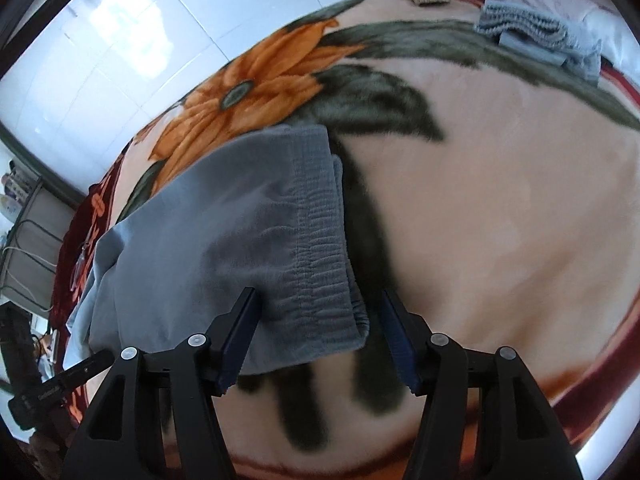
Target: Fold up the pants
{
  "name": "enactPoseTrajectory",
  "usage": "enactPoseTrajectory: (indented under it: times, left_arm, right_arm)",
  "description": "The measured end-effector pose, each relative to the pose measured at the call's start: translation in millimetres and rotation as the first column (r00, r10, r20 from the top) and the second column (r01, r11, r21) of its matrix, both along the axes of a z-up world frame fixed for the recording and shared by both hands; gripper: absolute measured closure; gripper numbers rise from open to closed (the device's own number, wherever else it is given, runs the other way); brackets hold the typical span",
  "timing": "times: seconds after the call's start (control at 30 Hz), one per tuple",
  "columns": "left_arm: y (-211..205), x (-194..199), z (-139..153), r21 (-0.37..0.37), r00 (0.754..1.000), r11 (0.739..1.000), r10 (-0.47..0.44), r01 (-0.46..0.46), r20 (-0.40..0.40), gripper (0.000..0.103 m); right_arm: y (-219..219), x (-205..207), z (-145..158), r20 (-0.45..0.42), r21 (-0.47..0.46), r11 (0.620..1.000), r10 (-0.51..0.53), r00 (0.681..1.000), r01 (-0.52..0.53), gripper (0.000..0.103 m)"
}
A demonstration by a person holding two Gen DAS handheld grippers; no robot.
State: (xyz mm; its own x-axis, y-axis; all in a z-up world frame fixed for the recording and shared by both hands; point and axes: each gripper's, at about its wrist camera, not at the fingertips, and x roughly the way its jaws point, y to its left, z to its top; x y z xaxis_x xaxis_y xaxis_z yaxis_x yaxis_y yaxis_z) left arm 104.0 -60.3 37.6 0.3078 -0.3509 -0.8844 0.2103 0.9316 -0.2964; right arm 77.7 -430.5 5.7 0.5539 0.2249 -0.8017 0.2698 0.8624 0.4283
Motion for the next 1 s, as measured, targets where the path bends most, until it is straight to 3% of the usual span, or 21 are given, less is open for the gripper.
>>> enactPoseTrajectory:
  times: [0.13,0.27,0.33,0.4,0.47,0.5,0.53,0.6,0.8,1.0]
  left_arm:
    - [5,9,-6,-0.082,0.999,0.996,0.04,-0.041,-0.024,0.03]
    - [4,15,-11,-0.062,0.997,0.996,0.068,-0.07,-0.023,0.03]
    - [0,16,-13,-0.053,0.997,0.996,0.073,-0.074,-0.018,0.03]
    - [-4,17,-12,-0.045,0.997,0.996,0.073,-0.073,-0.009,0.031]
    - [-7,16,-10,-0.05,0.999,0.997,0.053,-0.053,-0.002,0.049]
    - [-9,16,-11,-0.067,0.999,0.997,0.034,-0.035,-0.013,0.075]
    - [-12,17,-11,-0.086,0.999,0.996,0.016,-0.019,-0.035,0.083]
    - [-14,13,-8,-0.074,0.999,0.997,0.014,-0.016,-0.036,0.089]
    - [-23,-4,19,-0.101,1.0,0.995,0.0,-0.003,-0.028,0.09]
    - [-70,-42,27,-0.161,0.994,0.985,-0.075,0.061,-0.084,0.09]
  right_arm:
    - [8,4,-3,0.013,-0.02,1.0,0.003,1.0,-0.003,0.037]
    - [12,5,-4,0.016,-0.047,0.999,0.008,1.0,-0.008,0.038]
    - [11,5,-3,0.021,-0.059,0.998,0.016,1.0,-0.014,0.055]
    - [8,3,0,0.035,-0.045,0.999,0.025,0.999,-0.023,0.062]
    - [6,1,5,0.052,-0.033,0.999,0.036,0.998,-0.035,0.067]
    - [6,1,10,0.067,-0.048,0.998,0.047,0.997,-0.044,0.071]
    - [7,1,15,0.077,-0.06,0.997,0.053,0.996,-0.048,0.076]
    - [7,1,30,0.106,-0.087,0.994,0.069,0.992,-0.06,0.078]
    - [-9,-4,77,0.156,-0.218,0.973,0.111,0.982,-0.075,0.082]
    - [-54,-19,97,0.143,-0.335,0.941,0.107,0.984,-0.054,0.082]
